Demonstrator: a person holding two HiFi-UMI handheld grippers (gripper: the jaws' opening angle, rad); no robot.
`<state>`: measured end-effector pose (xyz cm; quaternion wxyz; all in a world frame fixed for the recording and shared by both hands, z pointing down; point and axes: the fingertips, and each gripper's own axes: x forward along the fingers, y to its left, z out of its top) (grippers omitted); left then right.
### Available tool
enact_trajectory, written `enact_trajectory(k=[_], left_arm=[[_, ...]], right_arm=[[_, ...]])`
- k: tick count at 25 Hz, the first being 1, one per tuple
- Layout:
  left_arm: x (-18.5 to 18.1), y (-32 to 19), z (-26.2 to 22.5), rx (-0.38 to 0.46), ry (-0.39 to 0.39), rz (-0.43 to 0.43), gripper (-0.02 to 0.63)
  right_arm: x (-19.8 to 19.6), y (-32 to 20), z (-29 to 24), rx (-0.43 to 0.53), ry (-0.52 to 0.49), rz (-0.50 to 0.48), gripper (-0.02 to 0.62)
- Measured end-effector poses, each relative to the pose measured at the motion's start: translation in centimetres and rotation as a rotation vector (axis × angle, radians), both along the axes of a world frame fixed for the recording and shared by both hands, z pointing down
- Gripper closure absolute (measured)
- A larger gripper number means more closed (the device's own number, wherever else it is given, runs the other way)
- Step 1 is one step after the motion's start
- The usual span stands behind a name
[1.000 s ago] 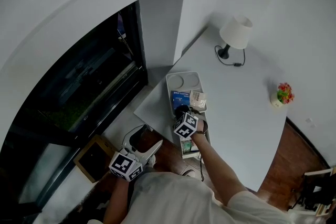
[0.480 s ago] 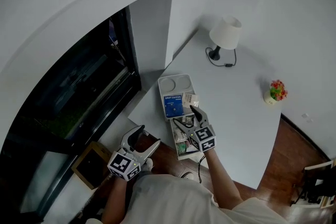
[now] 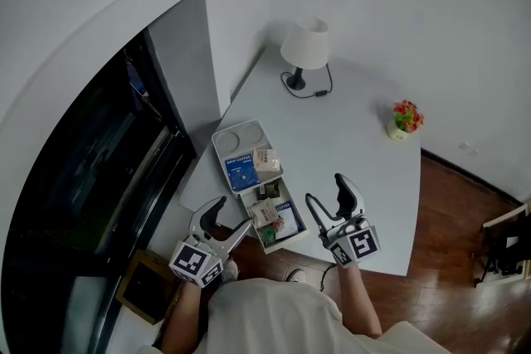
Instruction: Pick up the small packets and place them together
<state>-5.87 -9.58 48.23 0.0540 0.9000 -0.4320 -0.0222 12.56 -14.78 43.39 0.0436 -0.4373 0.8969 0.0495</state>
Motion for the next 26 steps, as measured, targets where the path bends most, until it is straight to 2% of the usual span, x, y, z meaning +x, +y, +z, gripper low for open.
enact_trajectory(k=[2, 7, 26], left_arm=[[1.0, -0.2, -0.1, 0.006, -0.011, 0.012, 0.299], [2.8, -0.6, -0.6, 0.017, -0.018, 0.038, 0.299], [4.1, -0.4, -0.4, 0.013, -0.027, 0.041, 0.299]], right_arm=[[0.9, 1.2, 0.7, -0.03, 0.012, 0.032, 0.236], [1.8, 2.9, 3.1, -0.095, 0.015, 0.039, 0.236], [3.6, 2.8, 1.9, -0.064, 0.072, 0.059, 0.236]])
